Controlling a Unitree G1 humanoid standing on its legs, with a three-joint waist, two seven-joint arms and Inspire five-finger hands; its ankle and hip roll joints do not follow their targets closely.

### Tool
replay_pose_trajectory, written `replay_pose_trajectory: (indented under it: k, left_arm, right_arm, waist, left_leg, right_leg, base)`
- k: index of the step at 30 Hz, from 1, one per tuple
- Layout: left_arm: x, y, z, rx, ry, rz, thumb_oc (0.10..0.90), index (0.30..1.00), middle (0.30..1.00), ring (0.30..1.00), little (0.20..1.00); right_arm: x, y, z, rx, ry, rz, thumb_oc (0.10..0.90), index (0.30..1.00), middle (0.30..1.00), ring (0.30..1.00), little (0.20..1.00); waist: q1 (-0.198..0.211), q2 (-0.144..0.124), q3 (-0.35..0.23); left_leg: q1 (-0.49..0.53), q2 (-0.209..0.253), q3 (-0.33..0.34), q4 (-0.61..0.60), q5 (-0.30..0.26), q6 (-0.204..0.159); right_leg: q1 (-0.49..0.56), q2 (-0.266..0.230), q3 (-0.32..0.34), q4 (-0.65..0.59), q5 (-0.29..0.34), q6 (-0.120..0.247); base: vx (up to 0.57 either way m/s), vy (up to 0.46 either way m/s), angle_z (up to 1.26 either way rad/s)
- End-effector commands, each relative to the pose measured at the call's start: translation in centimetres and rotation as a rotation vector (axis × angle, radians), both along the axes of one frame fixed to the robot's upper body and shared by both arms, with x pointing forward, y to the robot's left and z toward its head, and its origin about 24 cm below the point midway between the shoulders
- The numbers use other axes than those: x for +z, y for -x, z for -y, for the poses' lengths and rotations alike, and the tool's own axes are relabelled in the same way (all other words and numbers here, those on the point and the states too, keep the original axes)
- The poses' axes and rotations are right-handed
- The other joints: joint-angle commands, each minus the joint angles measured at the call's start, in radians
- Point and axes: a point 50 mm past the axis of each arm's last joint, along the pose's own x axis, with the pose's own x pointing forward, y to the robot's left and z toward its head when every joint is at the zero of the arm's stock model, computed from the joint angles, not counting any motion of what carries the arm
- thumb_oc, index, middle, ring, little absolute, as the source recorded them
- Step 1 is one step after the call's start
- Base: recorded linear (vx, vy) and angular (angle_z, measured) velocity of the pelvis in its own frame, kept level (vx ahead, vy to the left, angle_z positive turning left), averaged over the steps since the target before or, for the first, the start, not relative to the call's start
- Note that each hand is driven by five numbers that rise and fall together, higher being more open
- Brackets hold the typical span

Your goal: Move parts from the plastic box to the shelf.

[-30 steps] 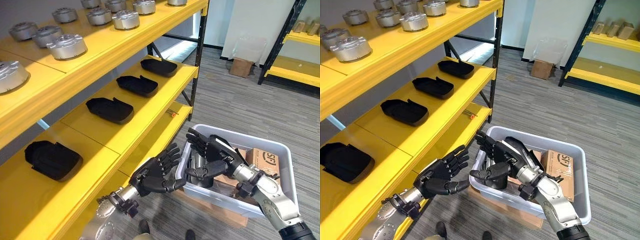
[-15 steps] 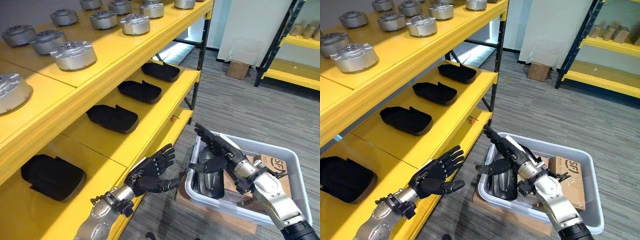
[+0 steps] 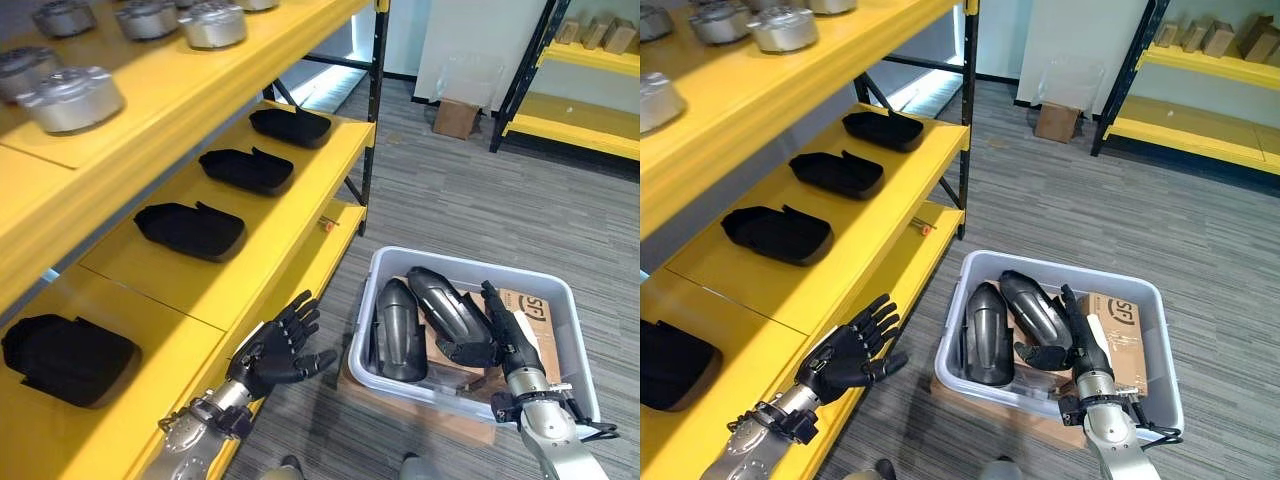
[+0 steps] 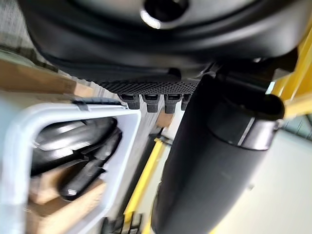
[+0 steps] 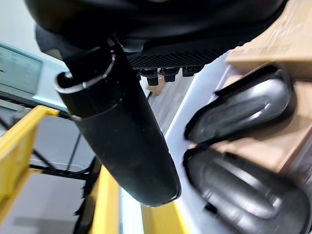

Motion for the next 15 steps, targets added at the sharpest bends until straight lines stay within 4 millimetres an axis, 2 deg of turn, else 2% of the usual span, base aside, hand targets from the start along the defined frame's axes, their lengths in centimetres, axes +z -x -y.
replay_pose_trajectory:
  k: [1,4,6,9,11,14,15]
  left_arm:
    - [5.0,-1.9,0.9,-0.034,0.079,0.242,0.9,1.0,1.0,1.0,1.0]
    - [4.8,-1.5,1.0,-0.03,0.085,0.237,0.9,1.0,1.0,1.0,1.0]
    - [5.0,-1.3,0.8,-0.012,0.058,0.257,0.9,1.0,1.0,1.0,1.0]
    - [5.1,-1.5,0.3,0.016,0.04,0.27,0.9,1.0,1.0,1.0,1.0]
    - [5.6,-1.9,0.0,0.031,0.024,0.282,0.9,1.0,1.0,1.0,1.0]
    - [5.6,-2.1,-0.2,0.053,0.001,0.285,0.9,1.0,1.0,1.0,1.0]
    - [5.6,-2.0,-0.8,0.105,-0.052,0.303,0.9,1.0,1.0,1.0,1.0]
  right_arm:
    - [7.5,-3.1,0.9,0.015,0.076,0.316,0.9,1.0,1.0,1.0,1.0]
    - [8.6,-3.5,0.8,0.066,0.127,0.327,0.9,1.0,1.0,1.0,1.0]
    - [9.7,-3.9,0.6,0.125,0.161,0.366,0.9,1.0,1.0,1.0,1.0]
    - [10.7,-4.2,0.0,0.177,0.192,0.428,0.9,1.0,1.0,1.0,1.0]
    - [11.5,-4.5,-0.7,0.217,0.219,0.483,0.9,1.0,1.0,1.0,1.0]
    - [11.9,-4.8,-1.4,0.245,0.219,0.514,0.9,1.0,1.0,1.0,1.0]
    - [12.2,-5.0,-2.0,0.278,0.21,0.55,0.9,1.0,1.0,1.0,1.0]
  waist:
    - [0.03,-0.056,-0.022]
    - [0.041,-0.057,-0.017]
    - [0.05,-0.054,-0.009]
    - [0.051,-0.045,-0.005]
    - [0.048,-0.04,0.004]
    - [0.053,-0.032,0.004]
    - [0.059,-0.027,0.004]
  left_leg:
    - [0.009,0.038,-0.008,0.035,-0.033,0.007]
    - [0.025,0.088,0.038,-0.002,0.005,-0.015]
    - [0.024,0.142,0.074,-0.024,0.039,-0.038]
    - [0.019,0.189,0.098,-0.034,0.064,-0.045]
    - [-0.001,0.218,0.088,-0.016,0.072,-0.05]
    - [-0.016,0.244,0.072,0.004,0.093,-0.054]
    - [-0.014,0.266,0.062,0.013,0.123,-0.059]
  right_leg:
    - [0.007,-0.041,-0.075,0.061,-0.037,-0.003]
    - [0.002,-0.041,-0.135,0.05,-0.028,-0.012]
    - [-0.02,-0.032,-0.173,0.069,-0.034,-0.026]
    - [-0.055,-0.007,-0.188,0.12,-0.059,-0.042]
    - [-0.088,0.01,-0.177,0.185,-0.095,-0.056]
    - [-0.101,0.033,-0.175,0.225,-0.115,-0.072]
    - [-0.1,0.05,-0.179,0.238,-0.122,-0.081]
  base:
    - [-0.04,-0.376,0.14]
    - [-0.05,-0.28,-0.02]
    - [-0.1,-0.311,-0.07]
    - [-0.09,-0.305,-0.56]
    - [-0.1,-0.374,-0.19]
    - [-0.01,-0.315,0.06]
    - [0.06,-0.372,0.03]
